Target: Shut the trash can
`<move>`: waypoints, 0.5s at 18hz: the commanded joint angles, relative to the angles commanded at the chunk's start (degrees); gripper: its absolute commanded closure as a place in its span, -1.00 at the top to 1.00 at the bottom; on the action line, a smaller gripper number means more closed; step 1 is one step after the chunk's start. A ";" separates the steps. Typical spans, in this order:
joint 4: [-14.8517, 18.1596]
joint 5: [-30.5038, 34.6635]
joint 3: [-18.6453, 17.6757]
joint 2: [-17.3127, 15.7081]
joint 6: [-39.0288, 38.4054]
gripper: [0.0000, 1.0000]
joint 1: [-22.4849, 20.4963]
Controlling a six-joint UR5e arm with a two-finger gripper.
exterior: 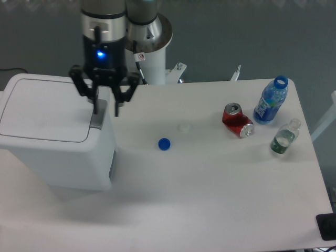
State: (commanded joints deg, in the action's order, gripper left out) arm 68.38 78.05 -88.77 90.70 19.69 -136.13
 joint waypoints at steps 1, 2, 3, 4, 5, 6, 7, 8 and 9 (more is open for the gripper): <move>0.00 0.09 0.09 0.09 0.00 1.00 -1.41; 0.00 0.09 0.09 0.44 0.09 1.00 -2.73; 0.00 0.09 0.00 0.79 0.35 1.00 -4.05; 0.00 0.00 0.09 1.31 0.61 1.00 -5.54; -0.09 0.09 0.00 2.36 1.22 1.00 -7.12; -0.09 0.09 0.00 2.98 2.71 1.00 -8.44; 0.09 0.17 0.00 3.77 4.73 1.00 -9.76; 0.09 0.44 0.09 4.74 6.40 1.00 -11.16; 0.09 0.87 0.09 5.79 8.07 1.00 -12.48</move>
State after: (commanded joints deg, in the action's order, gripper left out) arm 68.47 78.92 -88.68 96.49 27.76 -148.61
